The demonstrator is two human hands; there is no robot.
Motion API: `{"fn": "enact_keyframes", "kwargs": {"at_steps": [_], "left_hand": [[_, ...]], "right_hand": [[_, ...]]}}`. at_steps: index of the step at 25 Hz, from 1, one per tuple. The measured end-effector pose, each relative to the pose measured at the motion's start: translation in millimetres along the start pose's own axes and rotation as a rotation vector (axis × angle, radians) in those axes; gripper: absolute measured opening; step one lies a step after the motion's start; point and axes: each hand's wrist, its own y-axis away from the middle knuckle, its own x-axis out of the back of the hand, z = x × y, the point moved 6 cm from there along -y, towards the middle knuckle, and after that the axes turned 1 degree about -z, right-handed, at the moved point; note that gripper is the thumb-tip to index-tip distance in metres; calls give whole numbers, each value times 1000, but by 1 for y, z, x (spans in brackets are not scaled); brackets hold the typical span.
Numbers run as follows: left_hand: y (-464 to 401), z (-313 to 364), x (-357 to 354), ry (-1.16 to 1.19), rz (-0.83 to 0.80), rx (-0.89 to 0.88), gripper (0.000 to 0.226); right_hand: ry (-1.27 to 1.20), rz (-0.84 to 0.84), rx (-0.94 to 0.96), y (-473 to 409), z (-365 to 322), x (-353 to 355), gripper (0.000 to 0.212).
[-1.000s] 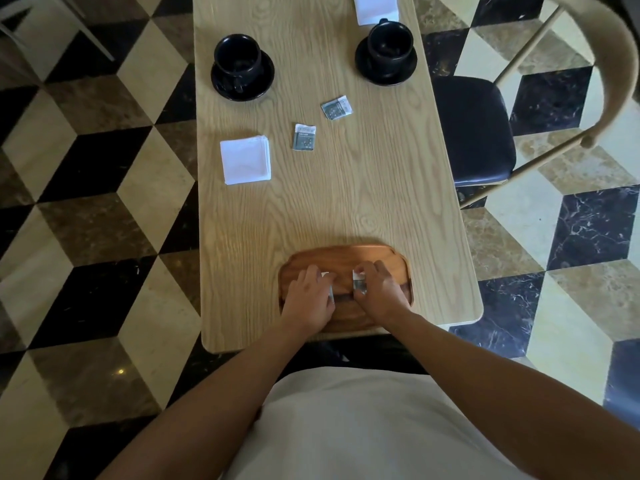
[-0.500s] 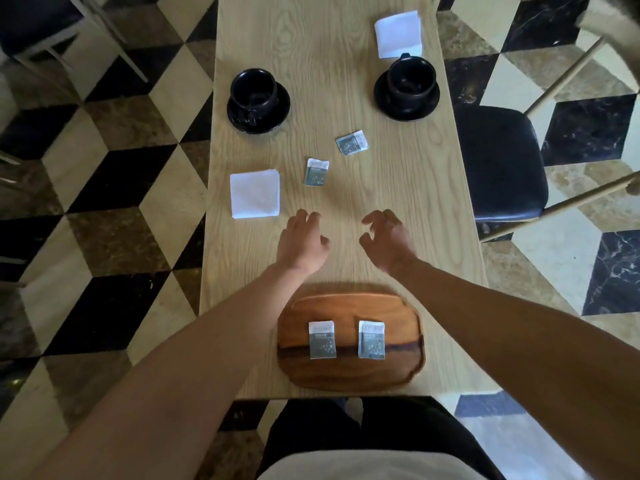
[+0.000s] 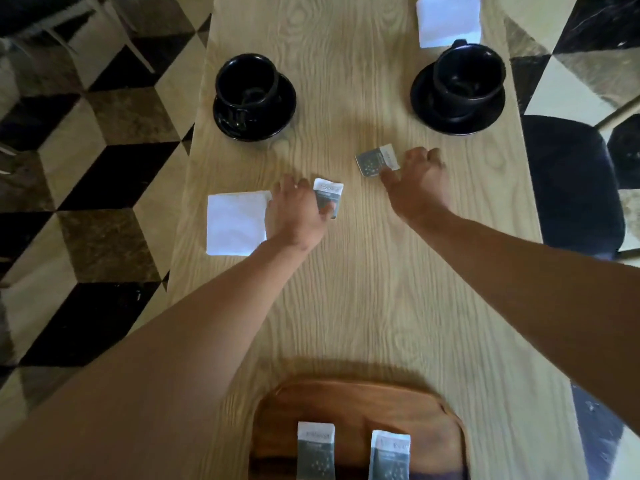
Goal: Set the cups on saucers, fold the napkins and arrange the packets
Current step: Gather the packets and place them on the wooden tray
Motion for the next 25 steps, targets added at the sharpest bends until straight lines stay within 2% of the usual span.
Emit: {"fn": "enact_keyframes", "kwargs": {"at_steps": [3, 7, 10, 13, 15, 18, 20, 25], "left_hand": [[-4, 2, -5, 24, 28, -64, 44], [-3, 4, -8, 269, 23, -23, 36], [0, 7, -8, 428, 0, 28, 31], [17, 5, -13, 571, -29, 116, 36], [31, 2, -14, 657, -68, 170, 29], [54, -8, -6, 775, -72, 319, 11], [75, -16, 4, 781, -71, 371, 14], [152, -34, 9, 856, -194, 373, 9]], "right_hand": [[79, 11, 3, -13, -3, -4, 59], [29, -12, -50, -13, -10, -8, 61], [-127, -19, -25, -9, -17, -8, 45], [-298, -46, 9, 8, -20, -5, 24], [-398, -100, -23, 27, -19, -4, 16], [-633, -177, -159, 63, -9, 2, 12], [-772, -208, -224, 94, 1, 4, 14], [-756, -307, -274, 186, 19, 0, 13]]}}
